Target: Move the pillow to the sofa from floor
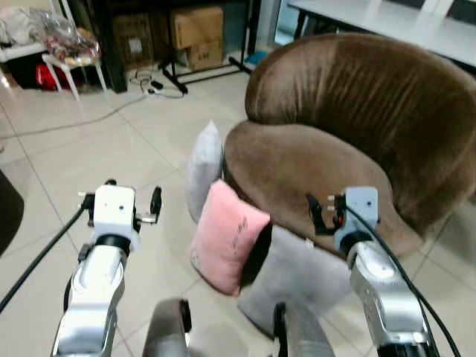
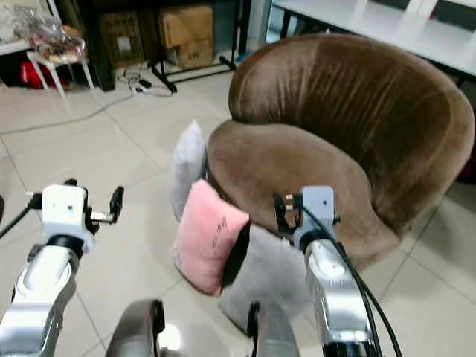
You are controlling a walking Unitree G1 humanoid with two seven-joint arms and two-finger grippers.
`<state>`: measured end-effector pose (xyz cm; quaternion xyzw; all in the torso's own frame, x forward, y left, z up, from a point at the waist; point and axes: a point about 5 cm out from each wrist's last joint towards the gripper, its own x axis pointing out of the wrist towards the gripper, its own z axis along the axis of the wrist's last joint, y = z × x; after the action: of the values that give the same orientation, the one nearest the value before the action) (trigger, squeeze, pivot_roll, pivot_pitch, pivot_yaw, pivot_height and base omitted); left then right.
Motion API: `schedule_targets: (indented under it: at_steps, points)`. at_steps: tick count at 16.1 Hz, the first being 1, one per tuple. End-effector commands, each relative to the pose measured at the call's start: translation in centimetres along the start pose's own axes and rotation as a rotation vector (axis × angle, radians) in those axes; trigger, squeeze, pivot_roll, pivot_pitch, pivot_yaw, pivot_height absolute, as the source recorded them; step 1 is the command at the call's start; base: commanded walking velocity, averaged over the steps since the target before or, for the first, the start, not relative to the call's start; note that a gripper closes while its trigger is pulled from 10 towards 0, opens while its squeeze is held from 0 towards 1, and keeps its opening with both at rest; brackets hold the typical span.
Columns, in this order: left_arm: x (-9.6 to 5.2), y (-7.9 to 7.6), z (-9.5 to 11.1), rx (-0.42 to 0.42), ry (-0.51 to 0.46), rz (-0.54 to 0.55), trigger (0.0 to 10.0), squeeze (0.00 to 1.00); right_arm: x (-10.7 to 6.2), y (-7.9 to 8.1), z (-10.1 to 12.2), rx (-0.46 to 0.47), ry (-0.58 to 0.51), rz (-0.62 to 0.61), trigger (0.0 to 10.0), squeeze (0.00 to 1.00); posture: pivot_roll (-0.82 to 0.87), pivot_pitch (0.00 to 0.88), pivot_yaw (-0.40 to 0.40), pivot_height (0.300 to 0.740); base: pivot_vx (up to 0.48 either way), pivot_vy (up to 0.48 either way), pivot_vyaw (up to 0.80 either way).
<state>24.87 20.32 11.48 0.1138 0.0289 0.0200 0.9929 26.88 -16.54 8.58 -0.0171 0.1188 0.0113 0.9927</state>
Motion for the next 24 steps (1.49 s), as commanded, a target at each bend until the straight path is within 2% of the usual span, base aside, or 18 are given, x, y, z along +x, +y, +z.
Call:
schedule_targets:
  at_steps: [1, 5, 9, 12, 14, 17, 22, 24]
  points:
    - [0.13, -0.07, -0.11, 0.007, 0.003, -0.012, 10.0, 0.00, -0.09, -0.61, -0.16, 0.026, 0.009, -0.033, 10.0, 0.00, -0.06, 0.000, -0.056, 0.551, 0.000, 0.000, 0.00]
    - [0.30, -0.20, 0.05, 0.002, -0.006, -0.021, 10.0, 0.00, -0.11, -0.69, -0.06, 0.021, -0.002, -0.048, 10.0, 0.00, -0.07, 0.000, -0.053, 0.516, 0.000, 0.000, 0.00]
    - [0.31, -0.25, 0.25, -0.019, -0.021, -0.029, 10.0, 0.00, 0.01, -0.72, 0.09, 0.017, -0.005, -0.056, 10.0, 0.00, -0.07, 0.000, -0.053, 0.516, 0.064, 0.000, 0.00]
    - [0.35, -0.23, 0.28, -0.024, -0.023, -0.032, 10.0, 0.00, 0.14, -0.73, 0.37, -0.039, -0.014, -0.067, 10.0, 0.00, -0.07, 0.000, -0.053, 0.516, 0.336, 0.000, 0.27]
    - [0.32, -0.23, 0.28, -0.023, -0.023, -0.034, 10.0, 0.00, 0.12, -0.75, 0.33, -0.031, -0.013, -0.086, 10.0, 0.00, -0.07, 0.000, -0.047, 0.516, 0.343, 0.000, 0.80]
    - [0.29, -0.37, 0.28, -0.022, -0.021, -0.038, 10.0, 0.00, 0.05, -0.77, 0.24, -0.010, -0.010, -0.090, 10.0, 0.00, -0.08, 0.000, -0.047, 0.516, 0.330, 0.000, 0.00]
    - [0.13, -0.29, 0.17, -0.006, -0.011, -0.029, 10.0, 0.00, 0.02, -0.04, 0.09, -0.059, -0.005, -0.014, 10.0, 0.00, -0.07, 0.000, -0.056, 0.516, 0.242, 0.000, 0.00]
    - [0.02, -0.27, 0.00, -0.009, -0.004, -0.024, 10.0, 0.00, -0.05, -0.04, -0.32, -0.029, 0.017, 0.010, 10.0, 0.00, -0.06, 0.000, -0.059, 0.516, 0.000, 0.000, 0.23]
